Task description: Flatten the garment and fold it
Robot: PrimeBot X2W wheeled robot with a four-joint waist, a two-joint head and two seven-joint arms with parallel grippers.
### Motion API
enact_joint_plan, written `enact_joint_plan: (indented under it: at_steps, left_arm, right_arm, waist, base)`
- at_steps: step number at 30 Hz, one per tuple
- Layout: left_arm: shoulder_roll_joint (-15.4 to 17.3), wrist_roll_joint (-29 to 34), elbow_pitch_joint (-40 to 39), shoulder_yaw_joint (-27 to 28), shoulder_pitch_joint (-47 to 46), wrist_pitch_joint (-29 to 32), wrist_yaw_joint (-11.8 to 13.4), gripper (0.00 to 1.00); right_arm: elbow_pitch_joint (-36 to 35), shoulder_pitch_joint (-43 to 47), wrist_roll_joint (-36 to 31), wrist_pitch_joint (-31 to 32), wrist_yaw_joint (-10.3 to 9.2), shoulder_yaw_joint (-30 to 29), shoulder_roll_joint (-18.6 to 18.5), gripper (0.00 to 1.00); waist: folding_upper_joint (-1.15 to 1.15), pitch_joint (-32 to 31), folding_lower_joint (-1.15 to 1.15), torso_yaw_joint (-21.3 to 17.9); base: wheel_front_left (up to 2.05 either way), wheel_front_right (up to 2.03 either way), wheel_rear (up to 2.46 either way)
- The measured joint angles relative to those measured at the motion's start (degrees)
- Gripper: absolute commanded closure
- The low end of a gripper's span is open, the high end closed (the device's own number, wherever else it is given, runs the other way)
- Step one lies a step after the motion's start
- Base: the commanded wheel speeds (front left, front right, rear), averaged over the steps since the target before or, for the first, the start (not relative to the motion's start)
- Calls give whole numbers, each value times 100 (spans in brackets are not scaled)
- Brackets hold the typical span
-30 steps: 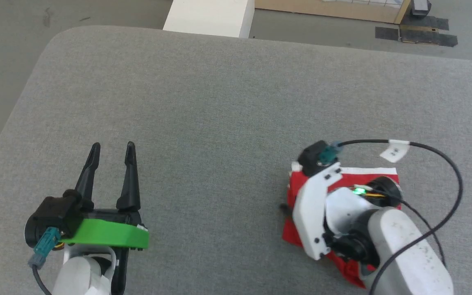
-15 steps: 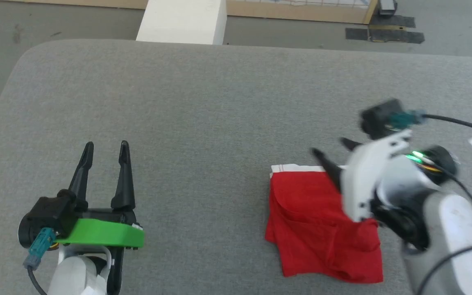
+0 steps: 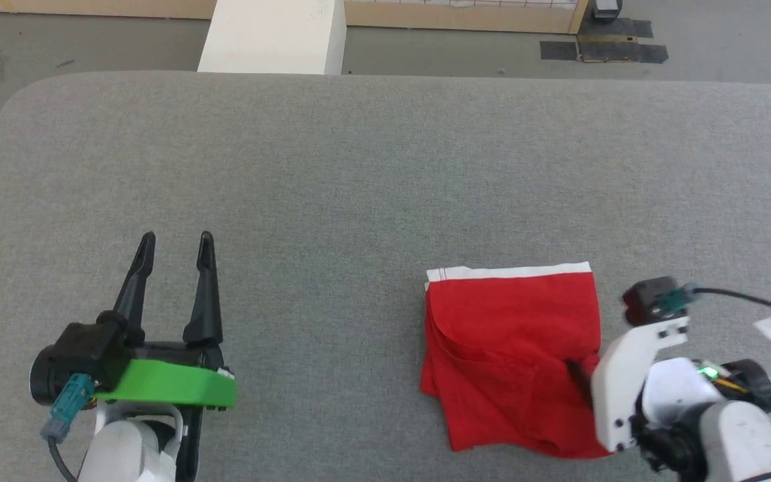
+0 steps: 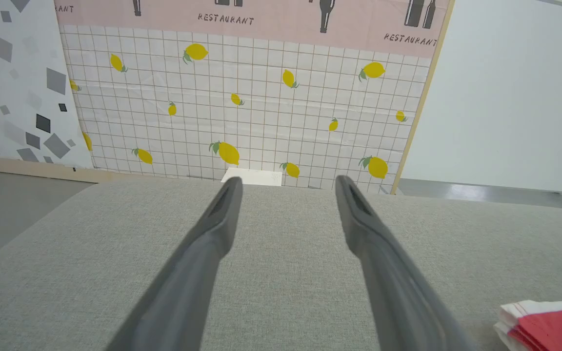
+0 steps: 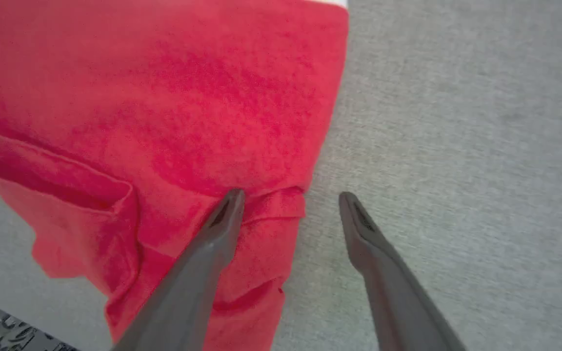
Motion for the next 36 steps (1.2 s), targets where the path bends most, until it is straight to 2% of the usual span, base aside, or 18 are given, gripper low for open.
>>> enact_joint_plan:
  at_steps: [8,9,10,16,21,22,25,29,36]
  left_arm:
    - [-3,53,16,-4,0,0,-1,0]
    - [-4,53,22,-1,0,0,-1,0]
    - [-7,59,25,9,1,0,-1,0]
    - [-7,59,-21,143,44,0,3,0]
    - [18,58,-185,313,168,-3,57,0]
    - [54,58,-256,354,177,-4,71,0]
    - [115,62,-323,322,156,-3,69,0]
    - [210,97,-446,210,-29,62,43,0]
    - [434,130,-851,158,-354,320,18,0]
  right_arm:
    - [632,-82,23,-191,0,355,-15,0]
    - [684,-124,44,-192,0,355,-15,31]
    - [793,-222,113,-227,0,380,-56,100]
    - [715,-381,355,-196,2,620,-363,100]
    - [234,-766,569,60,1,1068,-1067,100]
    - [19,-1098,692,220,1,1287,-1474,100]
    - [-49,-1399,843,307,1,1386,-1891,100]
    - [-11,-1780,906,341,1,1316,-2415,100]
    - [410,-2236,875,68,2,940,-3067,100]
  waist:
    - [0,16,0,58]
    - [0,11,0,60]
    - [0,0,0,51]
    - [0,-10,0,-102]
    - [0,14,0,-453]
    - [0,59,0,-753]
    - [0,131,0,-1081]
    - [0,289,0,-1483]
    - [0,856,0,-1849]
  base:
    - [0,0,0]
    - [0,0,0]
    - [0,0,0]
    - [0,0,0]
    - [0,0,0]
    - [0,0,0]
    - [0,0,0]
    - [0,0,0]
    - [0,0,0]
